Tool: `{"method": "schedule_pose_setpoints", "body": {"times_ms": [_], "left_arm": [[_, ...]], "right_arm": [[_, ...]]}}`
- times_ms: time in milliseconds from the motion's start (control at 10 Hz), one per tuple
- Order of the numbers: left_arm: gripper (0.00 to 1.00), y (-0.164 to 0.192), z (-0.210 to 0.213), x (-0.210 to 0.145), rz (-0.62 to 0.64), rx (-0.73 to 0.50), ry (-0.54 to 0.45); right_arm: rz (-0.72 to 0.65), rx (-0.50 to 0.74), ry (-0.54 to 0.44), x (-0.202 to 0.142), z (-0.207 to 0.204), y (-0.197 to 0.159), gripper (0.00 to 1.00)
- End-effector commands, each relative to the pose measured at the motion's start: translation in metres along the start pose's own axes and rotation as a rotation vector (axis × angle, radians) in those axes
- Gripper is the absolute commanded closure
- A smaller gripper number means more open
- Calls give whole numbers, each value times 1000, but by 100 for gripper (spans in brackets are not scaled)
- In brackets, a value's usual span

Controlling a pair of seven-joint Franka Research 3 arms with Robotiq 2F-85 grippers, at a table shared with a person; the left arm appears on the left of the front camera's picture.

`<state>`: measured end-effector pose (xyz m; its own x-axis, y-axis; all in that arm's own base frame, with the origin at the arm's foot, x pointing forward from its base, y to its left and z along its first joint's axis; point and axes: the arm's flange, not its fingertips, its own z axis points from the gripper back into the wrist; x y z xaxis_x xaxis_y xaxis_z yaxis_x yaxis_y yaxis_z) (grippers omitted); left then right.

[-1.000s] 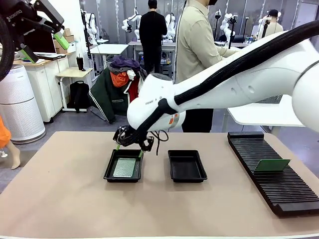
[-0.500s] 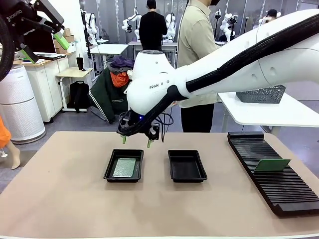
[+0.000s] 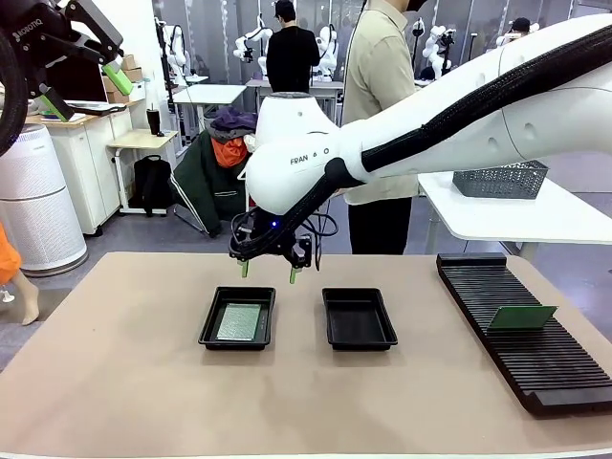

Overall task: Inspect and transfer BCBs to ESD trays.
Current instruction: Pick up the Blank PCB from the PCB Rack and place it in the left ESD tray, then pick up the ESD tray and place it on the left side of the table.

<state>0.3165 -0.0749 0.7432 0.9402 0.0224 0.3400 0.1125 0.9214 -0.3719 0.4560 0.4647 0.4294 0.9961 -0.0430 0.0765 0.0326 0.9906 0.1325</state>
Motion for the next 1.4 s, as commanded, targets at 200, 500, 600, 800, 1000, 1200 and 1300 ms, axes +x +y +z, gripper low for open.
{"method": "schedule_pose_setpoints", "body": {"times_ms": [200,500,600,800,1000,1200,1300], "left_arm": [[0,1,0,-1,2,6,4],[0,1,0,-1,2,6,4],[0,1,0,-1,2,6,4],[0,1,0,-1,2,6,4],[0,1,0,-1,2,6,4],[0,1,0,-1,2,6,4],[0,1,0,-1,2,6,4]], "right_arm": [[-4,8,-11,0,-1,1,0],[-4,8,-11,0,-1,1,0],[-4,8,-11,0,-1,1,0],[-4,8,-11,0,-1,1,0],[-4,8,-11,0,-1,1,0],[-4,8,-11,0,-1,1,0],[-4,8,-11,0,-1,1,0]]}}
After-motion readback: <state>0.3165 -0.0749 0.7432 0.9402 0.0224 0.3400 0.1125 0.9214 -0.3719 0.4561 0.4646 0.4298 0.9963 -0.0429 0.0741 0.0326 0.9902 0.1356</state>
